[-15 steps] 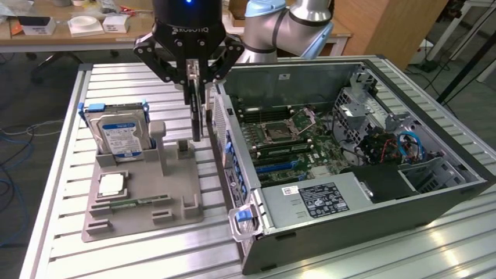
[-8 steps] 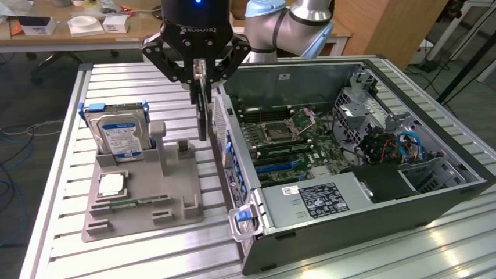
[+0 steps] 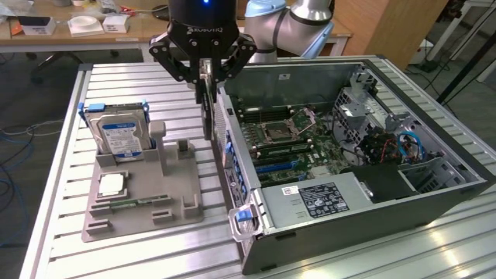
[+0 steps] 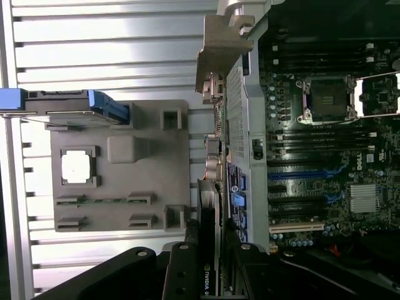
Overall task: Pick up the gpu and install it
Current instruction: 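Pick up the gpu and move the gpu toward the slot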
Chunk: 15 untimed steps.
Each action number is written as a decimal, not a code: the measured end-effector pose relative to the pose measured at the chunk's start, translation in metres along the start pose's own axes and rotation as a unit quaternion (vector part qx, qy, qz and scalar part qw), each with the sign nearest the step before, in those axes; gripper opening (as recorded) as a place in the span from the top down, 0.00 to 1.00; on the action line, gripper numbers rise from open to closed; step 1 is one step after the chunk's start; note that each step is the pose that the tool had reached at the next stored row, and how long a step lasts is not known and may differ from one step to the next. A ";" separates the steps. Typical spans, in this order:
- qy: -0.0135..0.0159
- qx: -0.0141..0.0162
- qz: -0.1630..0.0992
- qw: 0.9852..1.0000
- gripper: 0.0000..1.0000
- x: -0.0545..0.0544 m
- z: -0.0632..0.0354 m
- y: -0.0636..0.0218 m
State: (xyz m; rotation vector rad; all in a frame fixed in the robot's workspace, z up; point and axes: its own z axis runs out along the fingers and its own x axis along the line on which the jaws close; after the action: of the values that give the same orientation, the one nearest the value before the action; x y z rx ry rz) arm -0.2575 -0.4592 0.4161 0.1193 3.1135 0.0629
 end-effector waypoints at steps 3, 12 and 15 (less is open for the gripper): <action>0.000 0.000 0.000 1.000 0.74 -0.004 0.0001 0.0003; 0.000 0.000 0.000 1.000 0.74 -0.015 0.0004 0.0011; 0.000 0.000 0.000 1.000 0.74 -0.018 0.0005 0.0014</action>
State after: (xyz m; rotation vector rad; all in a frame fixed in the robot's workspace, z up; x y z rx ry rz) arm -0.2393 -0.4592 0.4161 0.1193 3.1136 0.0629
